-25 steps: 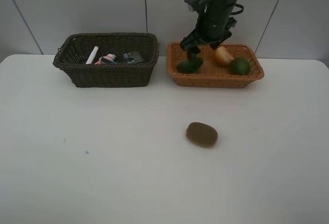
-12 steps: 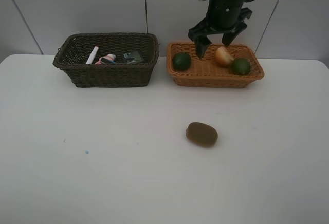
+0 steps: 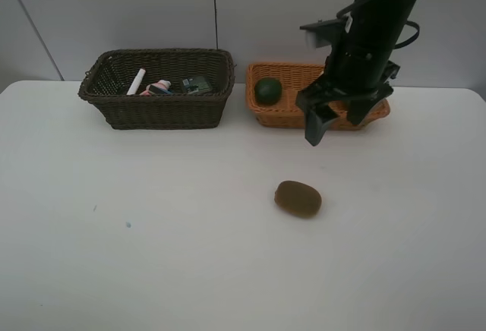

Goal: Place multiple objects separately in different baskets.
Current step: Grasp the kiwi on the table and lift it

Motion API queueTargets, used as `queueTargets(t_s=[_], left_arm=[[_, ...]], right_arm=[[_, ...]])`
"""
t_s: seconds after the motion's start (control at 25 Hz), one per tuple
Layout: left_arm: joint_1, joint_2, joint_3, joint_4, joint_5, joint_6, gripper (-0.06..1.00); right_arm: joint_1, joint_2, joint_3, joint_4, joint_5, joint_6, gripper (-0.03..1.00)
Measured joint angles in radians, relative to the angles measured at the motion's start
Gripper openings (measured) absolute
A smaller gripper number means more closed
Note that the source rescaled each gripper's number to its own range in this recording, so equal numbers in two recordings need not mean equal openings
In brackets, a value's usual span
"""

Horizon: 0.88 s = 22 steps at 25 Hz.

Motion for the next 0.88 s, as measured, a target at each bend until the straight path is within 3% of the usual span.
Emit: queueTargets(t_s=[0.28, 0.44, 0.88], left_arm=[[0.0, 0.0, 0.0, 0.0, 0.0, 0.0, 0.8], [0.0, 0.0, 0.0, 0.0, 0.0, 0.0, 0.8], [0.0, 0.0, 0.0, 0.0, 0.0, 0.0, 0.8]], right_arm=[[0.139, -0.035, 0.233, -0.027, -0.225, -0.1, 1.0], [0.169, -0.035, 0.304, -0.044, -0.334, -0.165, 1.0], [0.172, -0.035, 0.308, -0.048, -0.456, -0.187, 1.0]])
